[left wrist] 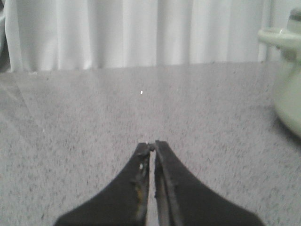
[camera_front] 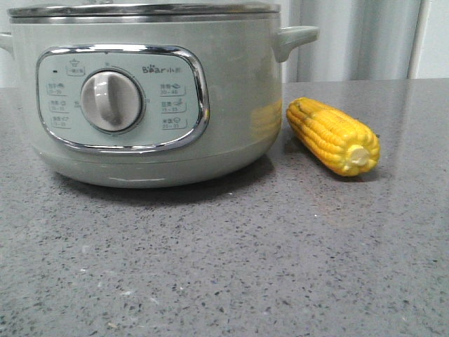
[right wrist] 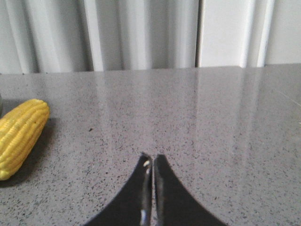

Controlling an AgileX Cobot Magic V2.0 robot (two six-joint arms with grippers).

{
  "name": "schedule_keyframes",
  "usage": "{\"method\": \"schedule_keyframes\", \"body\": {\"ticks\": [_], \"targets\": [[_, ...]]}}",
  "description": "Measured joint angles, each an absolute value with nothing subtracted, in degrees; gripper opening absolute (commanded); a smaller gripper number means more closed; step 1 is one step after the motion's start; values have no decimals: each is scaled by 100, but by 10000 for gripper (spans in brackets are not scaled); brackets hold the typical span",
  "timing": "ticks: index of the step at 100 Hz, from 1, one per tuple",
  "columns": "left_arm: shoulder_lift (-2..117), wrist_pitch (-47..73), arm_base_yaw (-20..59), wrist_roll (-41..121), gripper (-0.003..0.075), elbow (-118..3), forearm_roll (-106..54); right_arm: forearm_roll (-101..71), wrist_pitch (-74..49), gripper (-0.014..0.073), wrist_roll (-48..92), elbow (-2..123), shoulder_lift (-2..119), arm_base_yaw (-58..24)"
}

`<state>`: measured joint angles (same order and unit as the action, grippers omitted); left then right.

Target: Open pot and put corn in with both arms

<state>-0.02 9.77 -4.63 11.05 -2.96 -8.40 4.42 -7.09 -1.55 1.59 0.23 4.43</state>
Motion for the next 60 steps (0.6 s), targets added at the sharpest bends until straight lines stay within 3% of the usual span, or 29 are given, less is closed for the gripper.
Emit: {"method": "schedule_keyframes", "body": {"ticks": [35,40,52,60], "targets": [[1457,846,-463,1105,0,-1067,-942,194,-1165,-74,-155,1183,1404,443],[1626,723,-463,1105,55,-1066,-1093,94,-1165,-74,-155,1183,1507,443],[1912,249,-450,1105,283,-1066,-1479,-252,-1111,-74,-155,1183,1606,443],[2042,-169,-428,1105,396,-1066,-1585,-462,-1036,-74,-155,1183,1606,443]]}}
